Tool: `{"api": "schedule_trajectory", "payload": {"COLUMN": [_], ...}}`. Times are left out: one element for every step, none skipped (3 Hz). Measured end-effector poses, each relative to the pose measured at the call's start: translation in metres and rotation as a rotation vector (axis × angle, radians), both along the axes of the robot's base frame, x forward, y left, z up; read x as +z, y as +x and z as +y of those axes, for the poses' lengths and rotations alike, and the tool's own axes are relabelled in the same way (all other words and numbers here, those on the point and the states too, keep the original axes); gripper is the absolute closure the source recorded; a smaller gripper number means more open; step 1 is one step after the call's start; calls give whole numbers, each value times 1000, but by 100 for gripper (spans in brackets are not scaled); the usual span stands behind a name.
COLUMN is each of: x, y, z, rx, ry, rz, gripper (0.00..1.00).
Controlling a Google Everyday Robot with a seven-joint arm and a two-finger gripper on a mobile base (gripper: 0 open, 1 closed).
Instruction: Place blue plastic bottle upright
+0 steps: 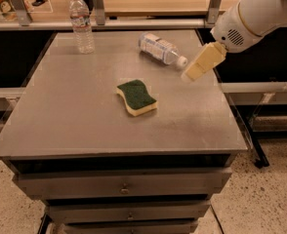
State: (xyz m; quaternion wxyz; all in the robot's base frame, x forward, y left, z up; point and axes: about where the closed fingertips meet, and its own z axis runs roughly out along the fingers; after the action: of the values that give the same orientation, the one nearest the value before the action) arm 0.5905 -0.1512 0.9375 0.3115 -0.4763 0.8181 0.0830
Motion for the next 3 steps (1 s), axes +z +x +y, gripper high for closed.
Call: {"api": "schedule_trajectory", "payload": {"x": [-9,-21,-39], "y": [30,66,110], "z": [42,76,98], "rx": [57,89,80], "ry": [-21,-78,-95], "rz": [-30,-35,19], "gripper": [0,0,0]}}
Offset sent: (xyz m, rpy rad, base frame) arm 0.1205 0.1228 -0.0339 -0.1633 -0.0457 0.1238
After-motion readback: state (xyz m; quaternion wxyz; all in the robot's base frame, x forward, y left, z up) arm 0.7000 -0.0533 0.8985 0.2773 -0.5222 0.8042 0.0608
